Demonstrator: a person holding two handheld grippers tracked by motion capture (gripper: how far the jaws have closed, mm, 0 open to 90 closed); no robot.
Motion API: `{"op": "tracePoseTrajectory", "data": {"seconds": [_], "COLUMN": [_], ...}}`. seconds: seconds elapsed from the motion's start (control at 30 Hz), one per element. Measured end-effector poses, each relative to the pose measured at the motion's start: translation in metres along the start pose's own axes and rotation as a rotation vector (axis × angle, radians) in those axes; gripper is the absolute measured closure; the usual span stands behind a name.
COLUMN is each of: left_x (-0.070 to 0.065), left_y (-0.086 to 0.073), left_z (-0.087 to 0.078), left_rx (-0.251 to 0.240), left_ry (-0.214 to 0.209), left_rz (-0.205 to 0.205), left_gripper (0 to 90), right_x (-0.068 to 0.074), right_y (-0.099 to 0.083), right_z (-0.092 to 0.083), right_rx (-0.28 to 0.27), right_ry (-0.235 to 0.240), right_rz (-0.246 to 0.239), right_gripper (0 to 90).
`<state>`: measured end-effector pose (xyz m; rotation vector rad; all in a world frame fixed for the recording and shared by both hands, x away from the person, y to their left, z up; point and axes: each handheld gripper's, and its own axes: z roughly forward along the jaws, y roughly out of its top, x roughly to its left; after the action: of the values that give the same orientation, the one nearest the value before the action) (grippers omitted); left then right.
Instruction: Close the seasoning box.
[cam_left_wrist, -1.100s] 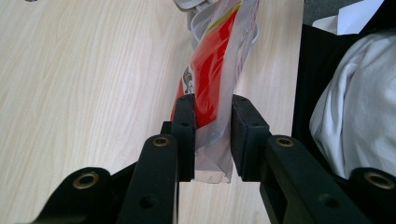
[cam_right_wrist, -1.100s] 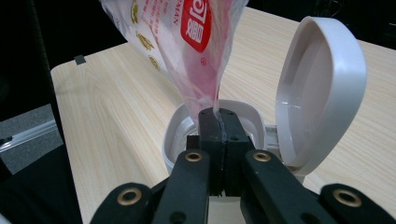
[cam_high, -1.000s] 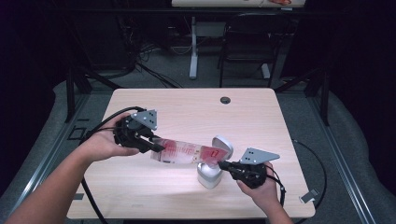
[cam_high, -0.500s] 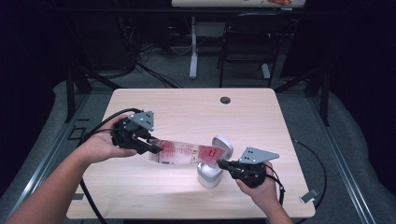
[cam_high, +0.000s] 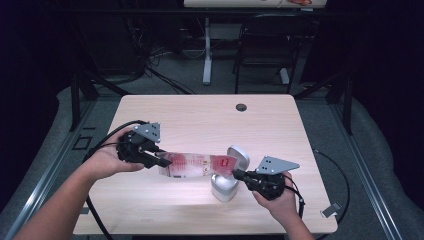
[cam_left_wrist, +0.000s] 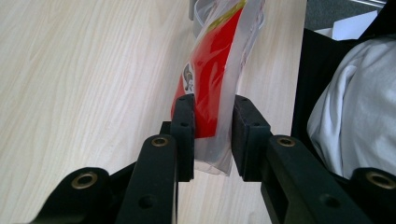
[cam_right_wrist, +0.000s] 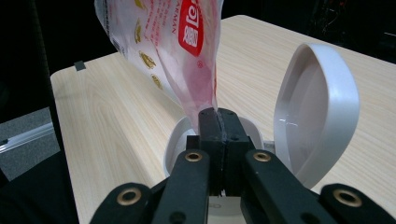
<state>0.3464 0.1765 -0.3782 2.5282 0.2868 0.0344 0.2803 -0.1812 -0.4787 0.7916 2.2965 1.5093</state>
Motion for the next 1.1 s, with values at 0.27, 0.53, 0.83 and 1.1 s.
{"op": "tracePoseTrajectory", "data": {"seconds": [0.27, 0.53, 0.83, 1.1], "left_x": [0.002, 0.004, 0.005, 0.006], "left_y": [-0.011, -0.020, -0.031, -0.041], "left_z": [0.006, 0.010, 0.016, 0.021], "left_rx": [-0.014, -0.033, -0.046, -0.065], "left_ry": [-0.007, -0.007, -0.017, -0.022], "left_rz": [-0.020, -0.039, -0.060, -0.082], "left_gripper": [72.7, 72.9, 73.0, 72.8], "right_x": [-0.001, -0.003, -0.006, -0.004], "right_y": [0.002, 0.003, 0.004, 0.007], "right_z": [0.001, 0.002, 0.004, 0.006], "right_rx": [-0.017, -0.031, -0.053, -0.057], "right_ry": [0.007, 0.030, 0.056, 0.067], "right_rz": [0.012, 0.036, 0.065, 0.063], "right_gripper": [88.9, 85.6, 82.7, 85.7]}}
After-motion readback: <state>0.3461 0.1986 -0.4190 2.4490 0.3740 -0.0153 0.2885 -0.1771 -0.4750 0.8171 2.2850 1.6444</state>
